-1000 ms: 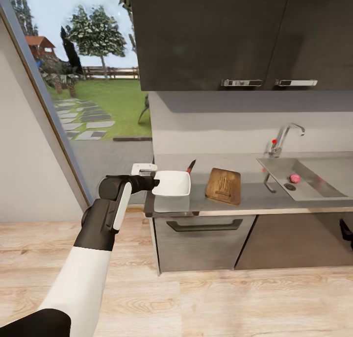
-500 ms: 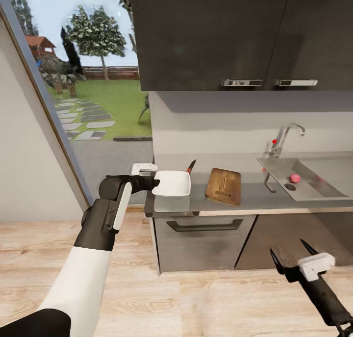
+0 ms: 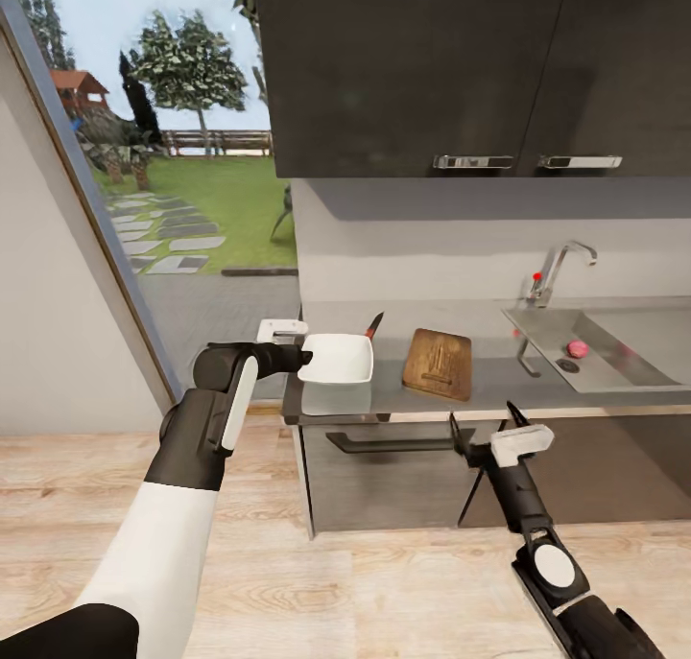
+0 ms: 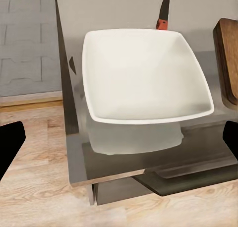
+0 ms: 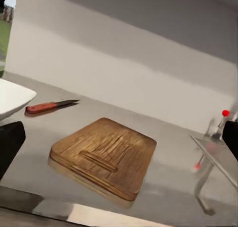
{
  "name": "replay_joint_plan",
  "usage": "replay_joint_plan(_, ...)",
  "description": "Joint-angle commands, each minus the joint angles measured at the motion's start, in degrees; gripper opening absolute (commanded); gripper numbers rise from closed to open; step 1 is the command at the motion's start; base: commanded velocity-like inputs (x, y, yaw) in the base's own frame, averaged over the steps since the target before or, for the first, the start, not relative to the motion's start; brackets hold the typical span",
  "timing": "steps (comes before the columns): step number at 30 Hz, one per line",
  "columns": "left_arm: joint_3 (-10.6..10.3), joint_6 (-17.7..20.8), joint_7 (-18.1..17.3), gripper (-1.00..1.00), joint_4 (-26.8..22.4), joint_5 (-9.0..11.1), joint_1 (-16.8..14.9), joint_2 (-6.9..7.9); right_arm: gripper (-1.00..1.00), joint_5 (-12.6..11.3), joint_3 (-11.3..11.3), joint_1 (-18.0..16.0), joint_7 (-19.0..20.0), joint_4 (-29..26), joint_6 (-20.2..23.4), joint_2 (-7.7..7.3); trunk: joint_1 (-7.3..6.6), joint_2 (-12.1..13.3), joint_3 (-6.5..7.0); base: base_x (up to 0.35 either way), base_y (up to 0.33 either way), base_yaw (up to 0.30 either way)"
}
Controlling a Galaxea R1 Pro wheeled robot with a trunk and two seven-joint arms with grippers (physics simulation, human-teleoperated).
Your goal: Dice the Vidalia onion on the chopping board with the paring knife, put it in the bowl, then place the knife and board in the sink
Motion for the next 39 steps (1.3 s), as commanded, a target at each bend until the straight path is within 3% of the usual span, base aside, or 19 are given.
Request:
replay_joint_plan(1, 0.02, 0.25, -0.09, 1.0, -0.05, -0.04, -0.06, -0.01, 1.0, -0.21, 0.15, -0.61, -0.37, 0.01, 0.8, -0.04, 0.03, -0.12, -0.12, 0.0, 0.0, 0.0)
replay_joint_plan(2, 0.02, 0.27, -0.09, 1.0, -0.06, -0.04, -0.06, -0.01, 1.0, -0.93, 0.15, -1.14, -0.17, 0.01, 1.44, -0.02, 0.03, -0.12, -0.12, 0.0, 0.0, 0.0)
replay_joint_plan(5, 0.02, 0.29, -0.09, 1.0, -0.05, -0.04, -0.06, -0.01, 1.0, -6.53, 0.14, -4.86, 1.48, 0.01, 5.86, 0.03, 0.03, -0.12, -0.12, 0.0, 0.0, 0.0)
replay_joint_plan(6, 0.02, 0.29, -0.09, 1.0, -0.05, -0.04, -0.06, -0.01, 1.0, -9.35, -0.02, -7.66, 1.97, 0.01, 10.54, 0.03, 0.03, -0.12, -0.12, 0.0, 0.0, 0.0)
replay_joint_plan(10, 0.02, 0.27, -0.09, 1.0, -0.02, -0.04, -0.06, -0.01, 1.0, -12.16, -0.99, -10.34, 2.18, 0.01, 17.66, 0.04, 0.03, -0.12, -0.12, 0.0, 0.0, 0.0)
replay_joint_plan(12, -0.35, 0.26, -0.09, 1.0, -0.03, -0.04, -0.06, -0.17, 1.0, -13.97, -1.49, -13.81, 2.29, 0.01, 29.55, 0.01, 0.03, -0.12, -0.12, 0.0, 0.0, 0.0)
replay_joint_plan(20, -0.88, 0.25, -0.09, 1.0, -0.06, -0.04, -0.06, -0.17, 1.0, -14.23, -1.67, -14.52, 2.78, 0.01, 31.41, -0.04, 0.03, -0.12, -0.12, 0.0, 0.0, 0.0)
replay_joint_plan(24, -0.94, 0.1, -0.02, 1.0, -0.1, -0.04, -0.06, -0.17, 1.0, -14.27, -6.15, -14.6, 2.91, 0.01, 30.14, -0.05, 0.03, -0.12, -0.12, 0.0, 0.048, -0.016)
replay_joint_plan(32, -0.95, 0.11, 0.0, 1.0, -0.11, -0.04, -0.06, -0.17, 1.0, -14.3, -8.67, -14.6, 2.92, 0.01, 30.07, -0.05, 0.03, -0.12, -0.12, 0.0, 0.275, -0.196)
replay_joint_plan(39, -0.95, 0.14, 0.0, 1.0, -0.13, -0.04, -0.06, -0.17, 1.0, -14.28, -8.9, -14.6, 2.92, 0.01, 30.02, -0.05, 0.03, -0.12, -0.12, 0.0, 0.32, -0.278)
